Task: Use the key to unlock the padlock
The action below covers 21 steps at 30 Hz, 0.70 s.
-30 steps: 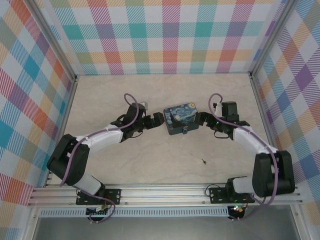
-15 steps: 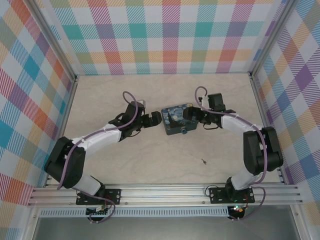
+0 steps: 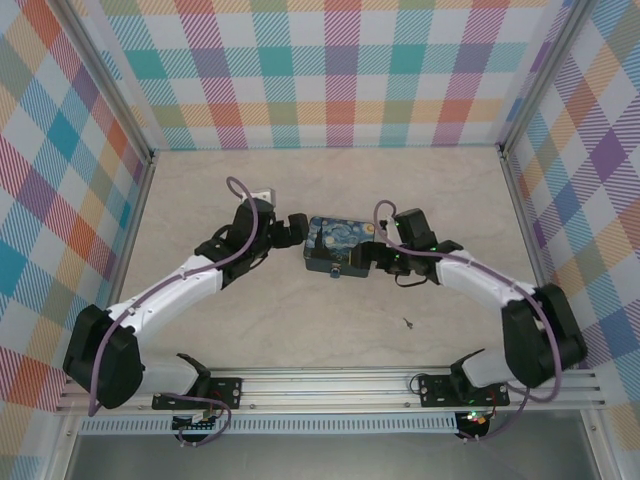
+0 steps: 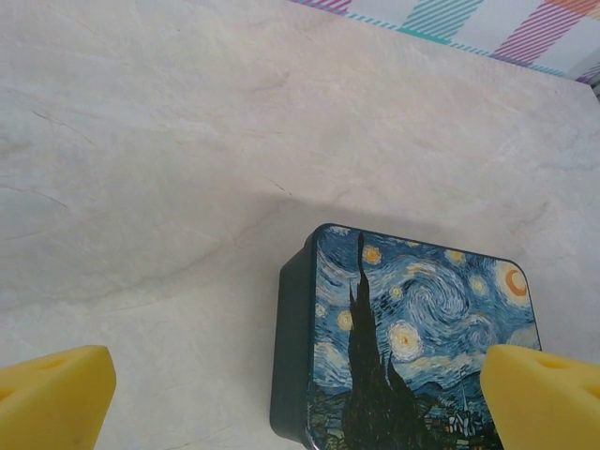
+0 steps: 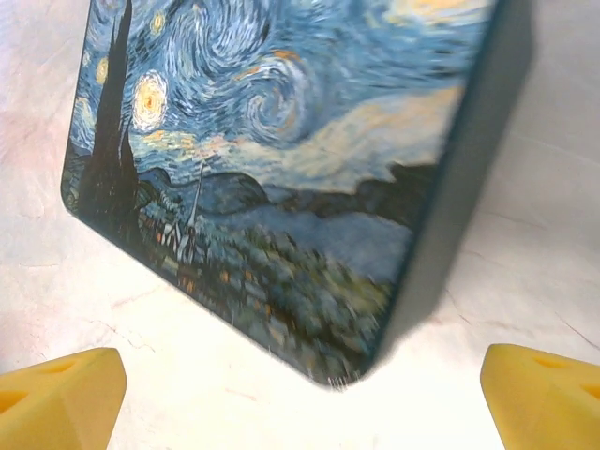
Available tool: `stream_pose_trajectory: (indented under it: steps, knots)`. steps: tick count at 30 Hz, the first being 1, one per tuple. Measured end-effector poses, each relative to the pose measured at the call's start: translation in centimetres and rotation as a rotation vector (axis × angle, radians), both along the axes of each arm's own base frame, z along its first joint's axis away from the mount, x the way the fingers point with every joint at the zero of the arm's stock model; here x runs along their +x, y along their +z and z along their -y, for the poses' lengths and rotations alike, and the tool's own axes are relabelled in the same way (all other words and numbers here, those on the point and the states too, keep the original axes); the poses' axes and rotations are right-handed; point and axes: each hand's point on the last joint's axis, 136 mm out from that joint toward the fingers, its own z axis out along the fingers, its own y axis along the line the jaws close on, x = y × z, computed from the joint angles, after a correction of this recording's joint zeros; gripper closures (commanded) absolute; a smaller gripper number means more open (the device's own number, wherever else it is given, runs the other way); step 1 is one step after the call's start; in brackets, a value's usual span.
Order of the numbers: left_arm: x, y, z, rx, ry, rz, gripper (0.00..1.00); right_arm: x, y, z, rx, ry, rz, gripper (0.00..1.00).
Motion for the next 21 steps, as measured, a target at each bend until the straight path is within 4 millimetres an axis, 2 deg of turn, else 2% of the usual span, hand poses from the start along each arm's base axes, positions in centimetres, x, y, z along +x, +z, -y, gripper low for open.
stream_pose_trajectory:
  steps: [3,7,10,15,21]
  knots:
    - [0.0,0.8,-0.4,0.006,0.010,0.024,0.00,-1.3,1.4,2.2,-0.062,-0.058,0.008,0.11]
    - [-0.1,1.9,-0.9,0.010,0.024,0.058,0.00,-4.2,1.1,5.1,-0.159,-0.132,-0.076,0.18]
    - [-0.2,2.3,-1.2,0.013,0.032,0.073,0.00,-6.5,-0.2,7.1,-0.232,-0.188,-0.180,0.22]
    - [-0.2,2.4,-1.4,0.030,0.032,0.083,0.00,-10.7,-3.7,9.6,-0.342,-0.257,-0.381,0.33]
    - [-0.2,2.7,-1.7,0.046,0.035,0.096,0.00,-13.4,-7.0,10.7,-0.400,-0.289,-0.528,0.48]
